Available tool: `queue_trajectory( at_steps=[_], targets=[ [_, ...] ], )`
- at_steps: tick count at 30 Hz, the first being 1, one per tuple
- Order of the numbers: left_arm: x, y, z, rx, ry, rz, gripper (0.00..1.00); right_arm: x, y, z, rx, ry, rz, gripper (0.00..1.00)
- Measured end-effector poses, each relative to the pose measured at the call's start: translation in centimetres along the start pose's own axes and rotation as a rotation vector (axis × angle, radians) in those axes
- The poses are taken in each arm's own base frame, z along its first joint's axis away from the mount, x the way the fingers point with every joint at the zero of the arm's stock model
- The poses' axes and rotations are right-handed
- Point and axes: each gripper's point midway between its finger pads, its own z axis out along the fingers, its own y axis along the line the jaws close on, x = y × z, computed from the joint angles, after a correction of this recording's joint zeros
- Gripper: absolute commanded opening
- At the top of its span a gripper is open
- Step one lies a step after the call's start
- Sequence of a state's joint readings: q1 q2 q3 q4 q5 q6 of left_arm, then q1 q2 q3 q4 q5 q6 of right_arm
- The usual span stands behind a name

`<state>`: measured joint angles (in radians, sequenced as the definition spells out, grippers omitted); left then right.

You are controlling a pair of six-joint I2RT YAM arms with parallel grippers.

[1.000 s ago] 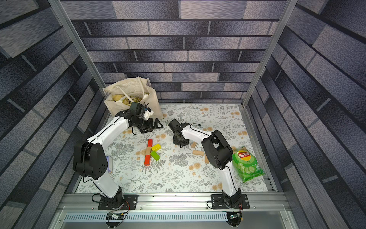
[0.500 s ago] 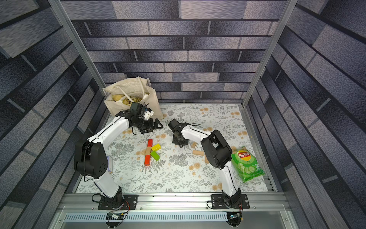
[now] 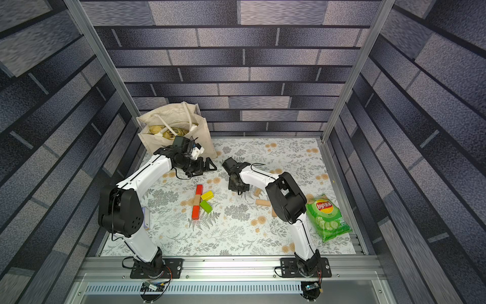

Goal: Assemble the letter k with building blocks
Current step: Place the building block at the center of the board.

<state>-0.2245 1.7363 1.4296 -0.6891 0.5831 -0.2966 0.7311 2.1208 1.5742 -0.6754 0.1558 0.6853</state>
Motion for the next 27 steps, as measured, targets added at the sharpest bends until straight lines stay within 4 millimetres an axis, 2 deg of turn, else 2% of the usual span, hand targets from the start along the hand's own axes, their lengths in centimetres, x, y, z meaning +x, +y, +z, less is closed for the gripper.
queue_trajectory(
  at_steps=[5, 17, 27],
  targets=[
    [0.00, -0.01, 0.00, 0.000, 0.000, 0.000, 1.00, -0.01, -0.02, 0.02, 0.001, 0.000, -0.003, 0.28],
    [0.00, -0.01, 0.00, 0.001, 0.000, 0.000, 1.00, 0.05, -0.11, 0.22, 0.007, 0.001, -0.002, 0.36],
    [0.03, -0.06, 0.03, 0.001, 0.001, 0.002, 1.00, -0.10, -0.32, 0.28, 0.019, -0.008, -0.003, 0.39]
  ],
)
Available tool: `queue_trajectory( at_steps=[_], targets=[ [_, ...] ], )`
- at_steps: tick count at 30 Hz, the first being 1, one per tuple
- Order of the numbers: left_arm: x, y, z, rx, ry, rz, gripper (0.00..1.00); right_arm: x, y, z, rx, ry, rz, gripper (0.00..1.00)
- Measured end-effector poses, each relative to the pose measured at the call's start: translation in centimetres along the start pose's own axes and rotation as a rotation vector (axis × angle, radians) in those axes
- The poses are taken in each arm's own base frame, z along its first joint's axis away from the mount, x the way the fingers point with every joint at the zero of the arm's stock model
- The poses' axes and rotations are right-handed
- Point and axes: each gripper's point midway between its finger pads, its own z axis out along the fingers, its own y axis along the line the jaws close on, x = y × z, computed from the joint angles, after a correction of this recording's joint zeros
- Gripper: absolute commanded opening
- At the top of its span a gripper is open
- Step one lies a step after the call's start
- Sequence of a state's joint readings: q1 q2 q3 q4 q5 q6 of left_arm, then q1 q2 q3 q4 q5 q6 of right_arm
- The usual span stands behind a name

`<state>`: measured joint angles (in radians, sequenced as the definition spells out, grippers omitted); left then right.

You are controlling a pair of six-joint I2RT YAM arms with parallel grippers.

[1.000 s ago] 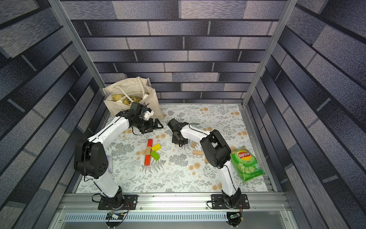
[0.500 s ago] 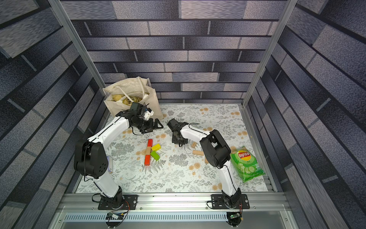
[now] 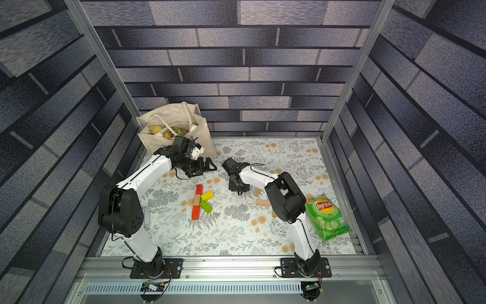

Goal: Assemble the letter k with building blocks
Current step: Place the building block at the center of the board.

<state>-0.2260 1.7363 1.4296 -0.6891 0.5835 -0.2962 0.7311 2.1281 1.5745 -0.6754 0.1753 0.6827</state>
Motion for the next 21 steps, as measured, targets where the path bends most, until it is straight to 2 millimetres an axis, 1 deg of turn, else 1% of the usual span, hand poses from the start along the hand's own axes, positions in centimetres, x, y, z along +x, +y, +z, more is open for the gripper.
queue_trajectory(
  at_steps=[9, 21],
  targets=[
    [0.04, -0.08, 0.04, 0.001, 0.001, 0.002, 1.00, -0.02, 0.01, 0.02, 0.000, -0.002, 0.000, 0.35],
    [0.08, -0.14, 0.08, 0.001, 0.003, 0.003, 1.00, -0.06, -0.01, 0.02, 0.001, -0.004, 0.000, 0.37]
  ],
)
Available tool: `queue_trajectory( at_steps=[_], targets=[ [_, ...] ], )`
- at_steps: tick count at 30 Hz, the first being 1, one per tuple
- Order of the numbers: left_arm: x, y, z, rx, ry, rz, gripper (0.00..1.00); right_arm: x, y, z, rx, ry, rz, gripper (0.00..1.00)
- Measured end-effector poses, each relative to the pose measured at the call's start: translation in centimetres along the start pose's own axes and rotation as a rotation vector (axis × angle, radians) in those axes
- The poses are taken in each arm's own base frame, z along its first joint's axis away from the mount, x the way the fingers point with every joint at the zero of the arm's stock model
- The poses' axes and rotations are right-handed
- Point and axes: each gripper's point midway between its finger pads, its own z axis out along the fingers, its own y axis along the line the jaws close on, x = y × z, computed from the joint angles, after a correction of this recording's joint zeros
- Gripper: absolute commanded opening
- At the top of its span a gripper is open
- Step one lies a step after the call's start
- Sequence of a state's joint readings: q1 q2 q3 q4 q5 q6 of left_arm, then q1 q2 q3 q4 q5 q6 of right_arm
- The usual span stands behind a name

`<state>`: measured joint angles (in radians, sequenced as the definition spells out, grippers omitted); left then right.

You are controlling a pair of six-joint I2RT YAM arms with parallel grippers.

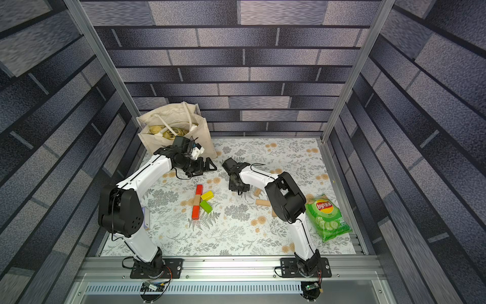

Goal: Assemble the letter k with building blocks
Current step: Place the building block at the center of the board.

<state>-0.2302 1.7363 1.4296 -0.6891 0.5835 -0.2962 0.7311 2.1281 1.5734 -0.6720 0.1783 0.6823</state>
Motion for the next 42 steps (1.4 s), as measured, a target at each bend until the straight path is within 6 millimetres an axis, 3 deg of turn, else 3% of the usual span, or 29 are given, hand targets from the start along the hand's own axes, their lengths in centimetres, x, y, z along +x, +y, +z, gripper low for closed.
queue_trajectory(
  at_steps=[26, 33, 42],
  targets=[
    [0.1, -0.2, 0.1, 0.001, 0.003, 0.004, 1.00, 0.0, -0.2, -0.3, -0.025, -0.037, 0.002, 0.39],
    [0.1, -0.2, 0.1, 0.002, 0.004, 0.005, 1.00, 0.2, -0.2, -0.3, -0.047, -0.052, -0.004, 0.50],
    [0.2, -0.4, 0.2, 0.003, 0.007, 0.009, 1.00, -0.6, 0.3, -1.9, -0.085, -0.092, 0.001, 0.49]
  ],
)
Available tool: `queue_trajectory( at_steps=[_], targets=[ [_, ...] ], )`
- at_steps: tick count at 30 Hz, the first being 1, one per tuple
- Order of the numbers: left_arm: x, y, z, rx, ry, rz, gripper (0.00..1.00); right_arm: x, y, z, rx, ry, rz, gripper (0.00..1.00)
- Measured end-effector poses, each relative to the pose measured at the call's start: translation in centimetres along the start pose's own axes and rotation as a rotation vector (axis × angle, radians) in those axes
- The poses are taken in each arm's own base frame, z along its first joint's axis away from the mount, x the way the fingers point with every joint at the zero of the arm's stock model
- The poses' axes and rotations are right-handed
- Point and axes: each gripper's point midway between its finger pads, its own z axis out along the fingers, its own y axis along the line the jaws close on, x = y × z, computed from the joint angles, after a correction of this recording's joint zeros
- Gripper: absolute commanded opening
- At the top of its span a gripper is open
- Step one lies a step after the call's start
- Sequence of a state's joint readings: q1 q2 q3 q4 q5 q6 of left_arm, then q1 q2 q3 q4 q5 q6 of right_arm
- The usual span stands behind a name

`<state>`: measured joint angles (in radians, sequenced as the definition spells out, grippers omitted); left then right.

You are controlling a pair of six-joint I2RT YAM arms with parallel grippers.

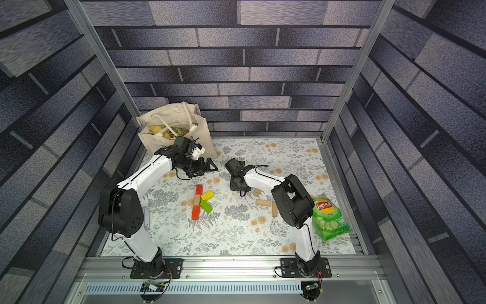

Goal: Assemble the letter k with building blocks
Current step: Place the building block at the center of the board.

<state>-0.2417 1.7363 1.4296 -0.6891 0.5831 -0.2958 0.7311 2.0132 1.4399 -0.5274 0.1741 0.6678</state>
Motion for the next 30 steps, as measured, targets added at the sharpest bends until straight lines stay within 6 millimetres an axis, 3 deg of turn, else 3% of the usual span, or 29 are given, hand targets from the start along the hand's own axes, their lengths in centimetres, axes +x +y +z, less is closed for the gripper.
queue_trajectory(
  at_steps=[30],
  targets=[
    [0.00, -0.01, 0.00, 0.000, 0.000, 0.000, 1.00, 0.18, 0.39, 0.18, -0.020, 0.011, 0.000, 0.47]
  ],
)
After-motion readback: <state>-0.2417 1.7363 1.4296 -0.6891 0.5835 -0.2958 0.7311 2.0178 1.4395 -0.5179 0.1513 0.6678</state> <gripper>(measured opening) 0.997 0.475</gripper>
